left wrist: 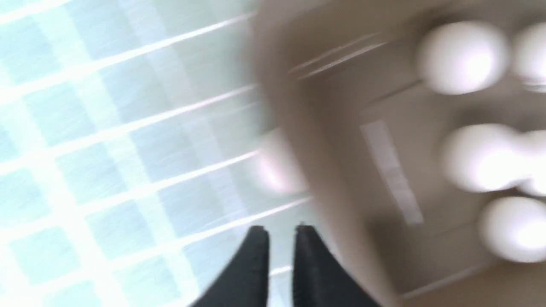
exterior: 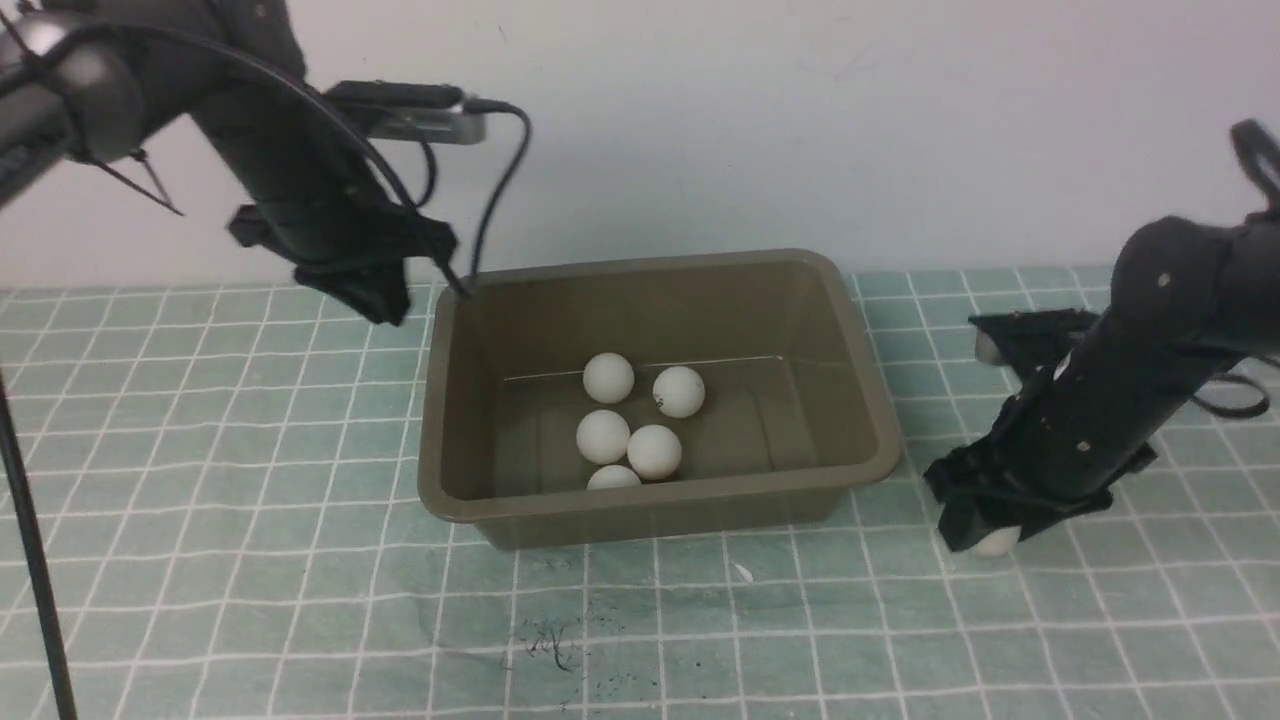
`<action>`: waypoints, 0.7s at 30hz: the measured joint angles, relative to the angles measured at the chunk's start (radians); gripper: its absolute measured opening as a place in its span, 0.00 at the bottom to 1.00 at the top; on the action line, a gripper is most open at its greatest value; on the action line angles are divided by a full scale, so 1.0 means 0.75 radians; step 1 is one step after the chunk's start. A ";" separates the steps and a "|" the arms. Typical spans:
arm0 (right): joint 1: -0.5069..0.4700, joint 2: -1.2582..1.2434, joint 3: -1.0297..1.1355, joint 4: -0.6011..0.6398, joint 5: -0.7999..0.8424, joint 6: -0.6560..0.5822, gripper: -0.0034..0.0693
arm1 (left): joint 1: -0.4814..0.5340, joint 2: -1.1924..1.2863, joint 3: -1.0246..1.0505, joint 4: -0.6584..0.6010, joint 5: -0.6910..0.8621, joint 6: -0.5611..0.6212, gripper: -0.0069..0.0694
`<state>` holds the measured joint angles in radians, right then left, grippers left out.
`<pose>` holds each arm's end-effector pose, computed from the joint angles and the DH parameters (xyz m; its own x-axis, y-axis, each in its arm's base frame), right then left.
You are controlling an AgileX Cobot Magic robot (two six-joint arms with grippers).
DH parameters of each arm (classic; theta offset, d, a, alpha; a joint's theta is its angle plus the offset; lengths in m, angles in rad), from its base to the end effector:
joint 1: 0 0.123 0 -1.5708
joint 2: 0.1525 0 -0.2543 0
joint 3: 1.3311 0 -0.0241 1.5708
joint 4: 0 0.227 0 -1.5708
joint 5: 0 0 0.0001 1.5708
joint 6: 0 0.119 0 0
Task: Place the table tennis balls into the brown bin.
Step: 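Reach for and grasp a ping pong ball on the table, then release the ping pong ball into the bin and lift the gripper away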
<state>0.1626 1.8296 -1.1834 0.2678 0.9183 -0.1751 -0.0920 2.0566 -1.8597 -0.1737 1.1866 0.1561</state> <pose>0.3114 0.0765 0.1405 -0.9789 -0.1705 -0.1129 -0.1911 0.9593 0.2078 0.4086 -0.0569 0.2134 -0.9410 0.1763 -0.2889 0.2206 0.9669 -0.1284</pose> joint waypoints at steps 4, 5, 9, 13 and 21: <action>-0.018 -0.191 -0.081 0.052 -0.012 0.007 0.55 | 0.059 0.007 0.046 0.006 -0.002 0.016 0.08; -0.011 -0.221 -0.110 0.089 -0.038 -0.012 0.55 | 0.053 0.018 0.062 -0.012 -0.023 0.026 0.08; 0.022 -0.230 -0.206 0.236 -0.113 -0.103 0.55 | -0.009 0.084 0.080 -0.117 -0.105 0.056 0.08; 0.049 -0.119 -0.306 0.337 -0.115 -0.150 0.55 | -0.098 0.143 0.083 -0.171 -0.158 0.074 0.08; 0.049 0.076 -0.376 0.290 -0.070 -0.147 0.76 | -0.103 0.086 0.082 0.019 -0.177 0.054 0.09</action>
<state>0.1994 1.8868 -1.4656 0.4854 0.8657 -0.2853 -0.1695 2.1211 -1.7982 -0.1597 1.0539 0.1967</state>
